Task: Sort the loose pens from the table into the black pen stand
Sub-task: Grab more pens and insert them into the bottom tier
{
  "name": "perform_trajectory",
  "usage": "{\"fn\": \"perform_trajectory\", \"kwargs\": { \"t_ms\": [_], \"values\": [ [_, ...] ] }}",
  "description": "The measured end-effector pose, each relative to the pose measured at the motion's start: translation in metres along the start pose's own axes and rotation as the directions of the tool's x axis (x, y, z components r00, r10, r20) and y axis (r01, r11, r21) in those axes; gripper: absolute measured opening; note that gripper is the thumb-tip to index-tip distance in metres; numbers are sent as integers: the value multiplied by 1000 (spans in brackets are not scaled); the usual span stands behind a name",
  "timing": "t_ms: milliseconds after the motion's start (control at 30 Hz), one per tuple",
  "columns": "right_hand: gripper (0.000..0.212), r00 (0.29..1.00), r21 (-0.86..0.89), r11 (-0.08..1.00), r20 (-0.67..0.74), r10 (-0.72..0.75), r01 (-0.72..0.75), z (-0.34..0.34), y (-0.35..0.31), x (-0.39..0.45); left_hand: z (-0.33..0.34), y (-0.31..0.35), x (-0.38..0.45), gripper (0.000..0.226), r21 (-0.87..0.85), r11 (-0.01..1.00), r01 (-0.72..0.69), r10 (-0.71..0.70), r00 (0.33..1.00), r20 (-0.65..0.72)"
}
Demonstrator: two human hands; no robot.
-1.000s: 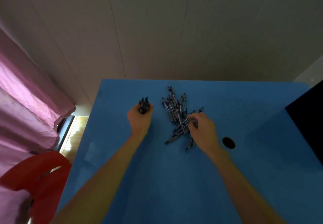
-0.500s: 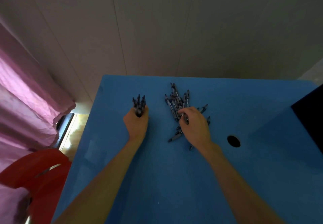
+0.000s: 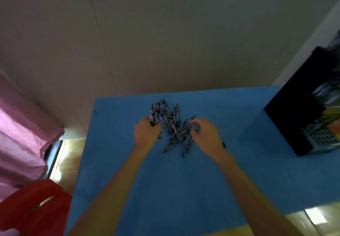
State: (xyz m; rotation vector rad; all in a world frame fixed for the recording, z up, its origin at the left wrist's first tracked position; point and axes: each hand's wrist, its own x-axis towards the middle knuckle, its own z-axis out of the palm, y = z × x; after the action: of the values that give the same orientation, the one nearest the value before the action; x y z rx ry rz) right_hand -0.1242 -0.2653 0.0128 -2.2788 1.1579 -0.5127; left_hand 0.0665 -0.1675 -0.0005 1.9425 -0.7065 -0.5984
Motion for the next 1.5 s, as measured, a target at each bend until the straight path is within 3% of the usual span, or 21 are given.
{"fn": "perform_trajectory", "kwargs": {
  "t_ms": [267,533,700,867,1067,1500],
  "values": [
    [24,976,-8,982,-110,189,-191,-90,32,-48,51,61,-33,37,199,969,-149,90,956,279],
    [24,924,-37,944,-224,311,-327,-177,105,-113,142,122,-99,39,207,933,-294,177,877,448],
    [25,897,-35,923,-253,363,-384,-233,167,-165,208,156,-155,27,130,954,-269,165,838,520],
    [24,889,-31,916,-256,380,-401,-287,232,-209,272,182,-212,30,169,938,-303,182,844,505],
    [23,923,-35,946,-232,307,-323,-341,291,-238,334,206,-256,33,263,917,-299,158,880,448],
    [19,988,4,996,-126,91,-91,-376,326,-175,399,247,-263,30,291,935,-202,119,953,279]
  ]
}}
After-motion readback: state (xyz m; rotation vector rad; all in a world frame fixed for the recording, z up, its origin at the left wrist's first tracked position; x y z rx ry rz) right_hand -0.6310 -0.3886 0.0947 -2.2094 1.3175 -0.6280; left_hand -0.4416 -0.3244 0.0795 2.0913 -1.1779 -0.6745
